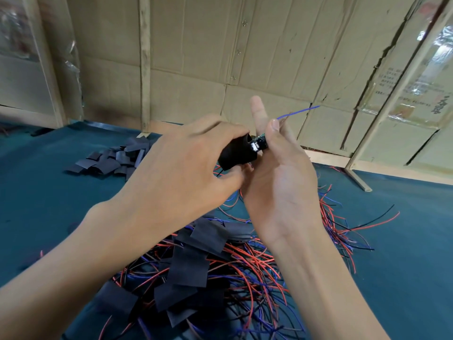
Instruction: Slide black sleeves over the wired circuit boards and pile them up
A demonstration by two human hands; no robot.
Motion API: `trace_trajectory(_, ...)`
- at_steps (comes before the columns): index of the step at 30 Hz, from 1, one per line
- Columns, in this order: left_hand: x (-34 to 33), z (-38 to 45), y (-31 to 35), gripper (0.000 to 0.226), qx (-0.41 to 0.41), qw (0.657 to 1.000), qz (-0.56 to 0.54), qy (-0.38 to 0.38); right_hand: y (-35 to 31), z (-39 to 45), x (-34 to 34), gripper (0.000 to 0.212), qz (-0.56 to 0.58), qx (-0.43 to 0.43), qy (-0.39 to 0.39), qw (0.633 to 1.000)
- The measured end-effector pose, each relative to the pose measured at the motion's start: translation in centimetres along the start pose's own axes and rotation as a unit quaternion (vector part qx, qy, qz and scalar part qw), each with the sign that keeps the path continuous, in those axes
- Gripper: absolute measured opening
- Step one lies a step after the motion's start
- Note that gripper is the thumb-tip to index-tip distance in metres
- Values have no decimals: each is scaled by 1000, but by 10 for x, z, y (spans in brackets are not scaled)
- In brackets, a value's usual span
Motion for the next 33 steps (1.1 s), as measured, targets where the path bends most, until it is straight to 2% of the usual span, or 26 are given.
trace_trajectory(3,-1,0,-1,43,-8,1000,8,-1,-3,0,0,49,-34,-2,14,999)
trace_trajectory(9,-2,-1,0,40,-23,999,24,-10,4,6,0,45,-28,-32,37,998)
trace_trajectory(16,-2,-2,-3,39,-26,999,39,-4,12,12,10,36,-43,-17,67,997)
trace_trajectory(21,3,2,-10,43,3,995,76,-62,17,14,15,37,-35,-54,82,995)
trace_trajectory(26,10,6,-9,42,22,995,40,-84,30,14,8,27,-96,-18,145,985)
trace_trajectory(30,14,9,-13,45,24,989,72,-128,39,11,1,24,-88,-65,155,982)
trace_trajectory(33,17,11,-24,43,30,977,104,-183,29,19,12,31,-39,-66,206,976)
Point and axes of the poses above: each hand's wrist, its own z-axis towards the middle knuckle, its own x-axis out of the back of the hand, y = z × x, the point moved 2 cm from there along z, towards the middle knuckle, and after that the axes turned 12 degrees about y, right-handed, at the moved point
